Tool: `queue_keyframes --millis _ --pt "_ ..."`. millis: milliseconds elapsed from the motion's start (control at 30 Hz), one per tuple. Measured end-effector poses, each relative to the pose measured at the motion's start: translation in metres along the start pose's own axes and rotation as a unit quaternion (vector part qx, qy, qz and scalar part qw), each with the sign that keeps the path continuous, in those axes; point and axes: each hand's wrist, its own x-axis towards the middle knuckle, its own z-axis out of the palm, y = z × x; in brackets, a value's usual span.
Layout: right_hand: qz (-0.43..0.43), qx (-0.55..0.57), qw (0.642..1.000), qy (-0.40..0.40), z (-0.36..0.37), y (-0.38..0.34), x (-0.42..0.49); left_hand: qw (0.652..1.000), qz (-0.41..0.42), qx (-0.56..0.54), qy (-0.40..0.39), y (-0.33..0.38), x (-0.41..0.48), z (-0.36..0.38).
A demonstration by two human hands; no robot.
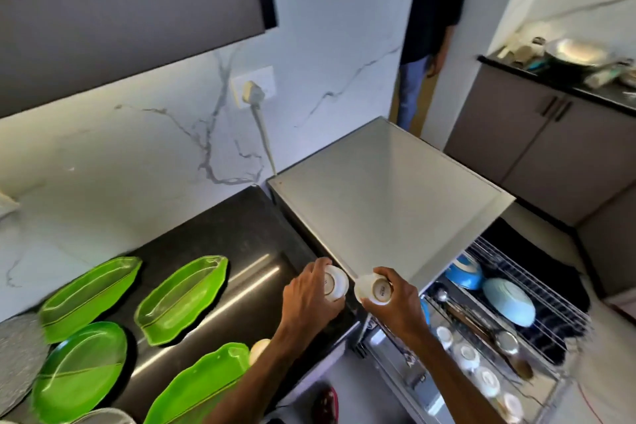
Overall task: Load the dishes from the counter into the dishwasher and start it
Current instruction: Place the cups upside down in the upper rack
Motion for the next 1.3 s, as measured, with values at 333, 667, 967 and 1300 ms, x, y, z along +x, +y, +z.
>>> queue_keyframes --millis 333,667,967,1300 --pt "0.074 -0.036 0.991 0.102 -0.139 0.177 -0.044 0.992 0.100 0.008 -0.074 0.157 -0.012 0.150" --pt "0.102 -0.065 0.990 0.070 -0.187 0.352 -0.065 0.988 0.064 0.016 -0.137 0.206 -0.035 0.316" --pt "0.075 -0.037 0.991 0.107 -0.127 0.427 -0.029 0.984 -0.003 0.005 -0.178 0.192 0.021 0.419" --pt "0.039 -0.023 0.992 0.119 -0.104 0.464 0.012 0.973 -0.070 0.021 -0.219 0.162 0.074 0.505"
